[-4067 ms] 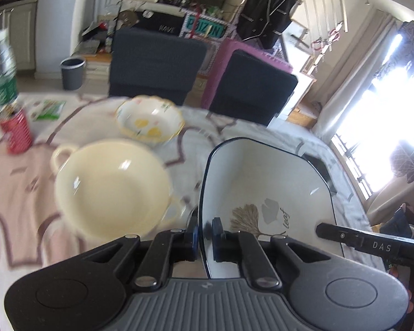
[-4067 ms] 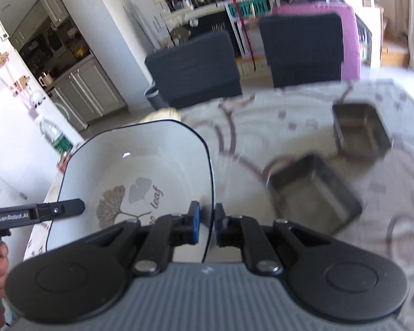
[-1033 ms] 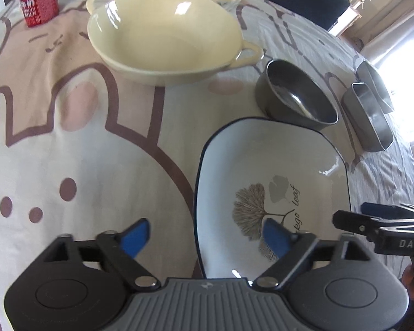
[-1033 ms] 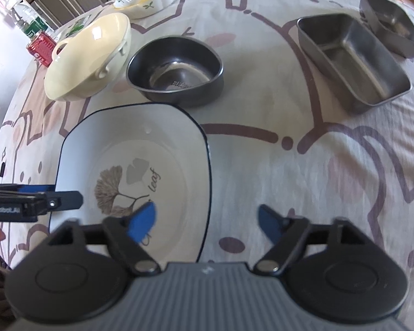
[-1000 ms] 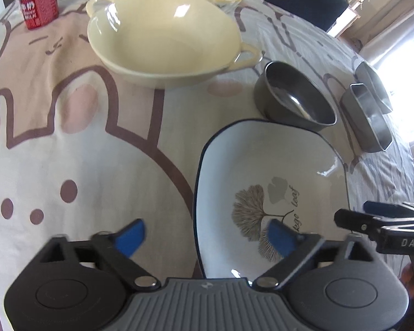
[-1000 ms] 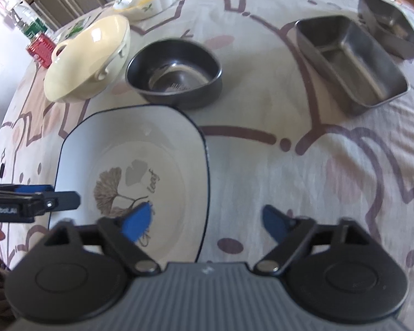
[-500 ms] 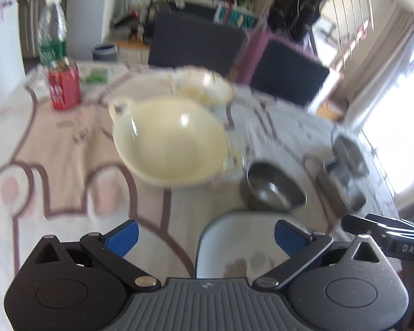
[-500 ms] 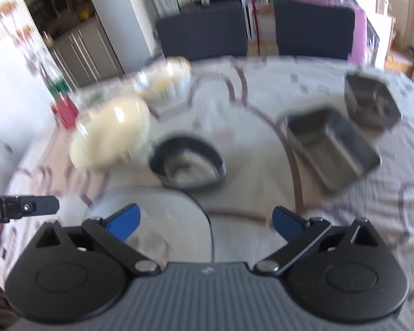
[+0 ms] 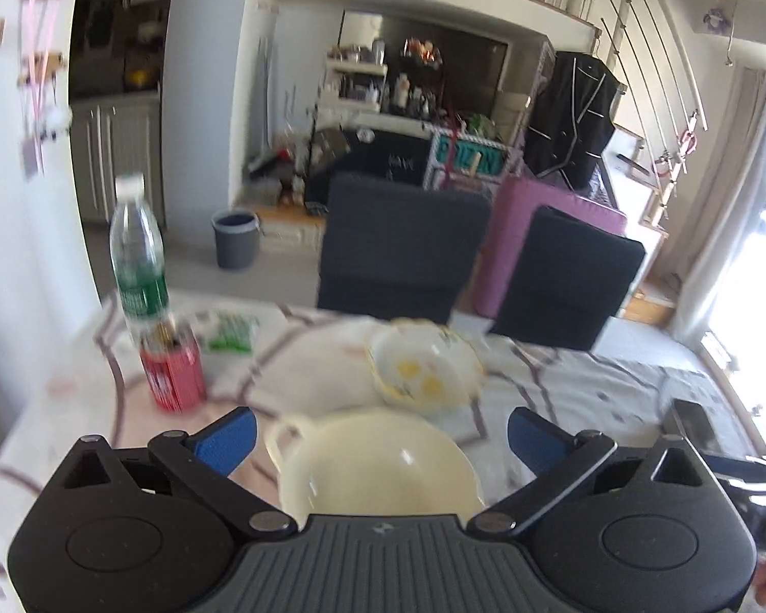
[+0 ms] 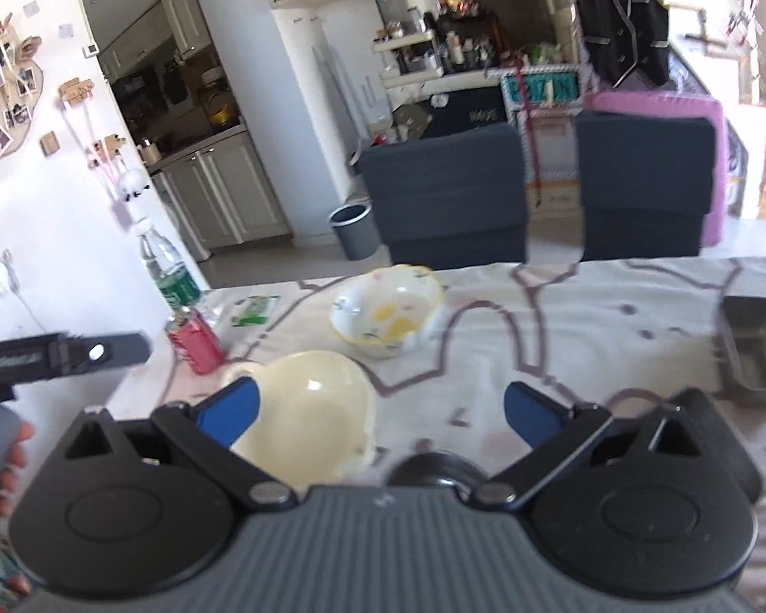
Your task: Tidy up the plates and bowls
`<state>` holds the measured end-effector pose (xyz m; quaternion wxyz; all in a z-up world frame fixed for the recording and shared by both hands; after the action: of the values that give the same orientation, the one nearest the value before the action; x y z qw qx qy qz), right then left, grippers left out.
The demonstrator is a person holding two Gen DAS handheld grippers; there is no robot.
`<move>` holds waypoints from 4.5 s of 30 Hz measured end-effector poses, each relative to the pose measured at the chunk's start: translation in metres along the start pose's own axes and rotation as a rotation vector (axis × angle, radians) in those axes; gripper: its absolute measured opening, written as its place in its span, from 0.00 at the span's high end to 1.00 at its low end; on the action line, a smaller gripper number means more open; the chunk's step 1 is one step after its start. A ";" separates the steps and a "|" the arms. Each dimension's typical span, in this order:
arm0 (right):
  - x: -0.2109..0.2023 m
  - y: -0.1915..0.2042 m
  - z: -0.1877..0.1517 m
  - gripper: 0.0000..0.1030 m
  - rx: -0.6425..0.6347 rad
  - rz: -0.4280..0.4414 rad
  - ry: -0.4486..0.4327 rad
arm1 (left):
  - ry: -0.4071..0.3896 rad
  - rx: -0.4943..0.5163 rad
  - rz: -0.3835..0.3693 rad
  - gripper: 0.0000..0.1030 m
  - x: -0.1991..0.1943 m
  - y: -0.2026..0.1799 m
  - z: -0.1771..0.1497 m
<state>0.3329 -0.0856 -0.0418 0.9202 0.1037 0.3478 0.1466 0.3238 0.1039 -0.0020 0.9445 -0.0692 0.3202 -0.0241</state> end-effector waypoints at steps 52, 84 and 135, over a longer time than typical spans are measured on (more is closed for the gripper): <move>0.161 -0.011 -0.023 0.90 0.241 0.058 0.304 | 0.267 -0.100 -0.033 0.75 0.128 0.127 -0.071; 0.221 0.008 -0.019 0.76 0.025 0.090 0.407 | 0.352 -0.297 -0.107 0.75 0.162 0.131 -0.082; -0.055 -0.034 -0.061 0.76 0.161 -0.001 0.189 | 0.241 -0.109 -0.310 0.76 -0.037 -0.023 -0.098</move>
<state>0.2592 -0.1312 -0.0631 0.8721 0.1629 0.4437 0.1266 0.2343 0.0734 -0.0535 0.8793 -0.1652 0.4170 -0.1599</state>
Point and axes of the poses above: each gripper's, at about its wrist camera, not at the fingertips, and x roughly the way its jaws point, y to its left, z to its top, the point moved 4 cm from there along x, roughly the way its jaws point
